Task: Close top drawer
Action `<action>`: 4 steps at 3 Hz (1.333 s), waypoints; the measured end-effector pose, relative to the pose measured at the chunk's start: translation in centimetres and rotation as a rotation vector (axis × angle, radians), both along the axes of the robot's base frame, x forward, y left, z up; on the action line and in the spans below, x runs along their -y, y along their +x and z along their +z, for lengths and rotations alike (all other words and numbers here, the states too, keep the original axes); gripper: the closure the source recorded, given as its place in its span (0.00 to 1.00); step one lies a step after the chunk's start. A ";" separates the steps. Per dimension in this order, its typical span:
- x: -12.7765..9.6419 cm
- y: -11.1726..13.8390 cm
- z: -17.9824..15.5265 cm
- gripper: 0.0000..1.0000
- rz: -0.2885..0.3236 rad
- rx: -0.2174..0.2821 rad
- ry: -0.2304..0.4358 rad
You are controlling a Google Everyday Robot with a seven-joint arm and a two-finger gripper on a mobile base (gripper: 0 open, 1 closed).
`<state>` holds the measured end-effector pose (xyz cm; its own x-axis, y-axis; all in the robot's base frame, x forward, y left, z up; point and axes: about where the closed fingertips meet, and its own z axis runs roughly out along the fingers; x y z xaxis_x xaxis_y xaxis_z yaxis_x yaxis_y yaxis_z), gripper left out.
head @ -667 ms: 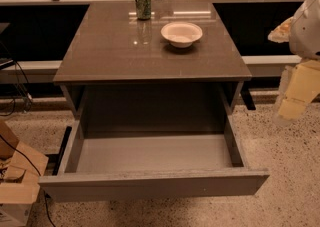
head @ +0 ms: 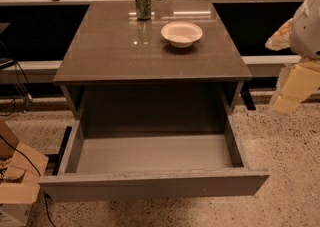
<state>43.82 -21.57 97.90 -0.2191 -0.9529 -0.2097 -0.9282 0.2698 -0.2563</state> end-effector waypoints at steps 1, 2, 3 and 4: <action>-0.7 -1.5 -1.9 0.43 0.006 -0.033 0.033; -0.9 -5.2 -6.9 0.72 0.019 -0.144 0.096; 0.1 -8.4 -12.0 0.97 0.024 -0.235 0.153; 0.1 -8.8 -12.4 1.00 0.025 -0.245 0.151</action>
Offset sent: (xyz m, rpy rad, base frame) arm -0.0854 0.0092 -0.1140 0.1428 0.2639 0.0278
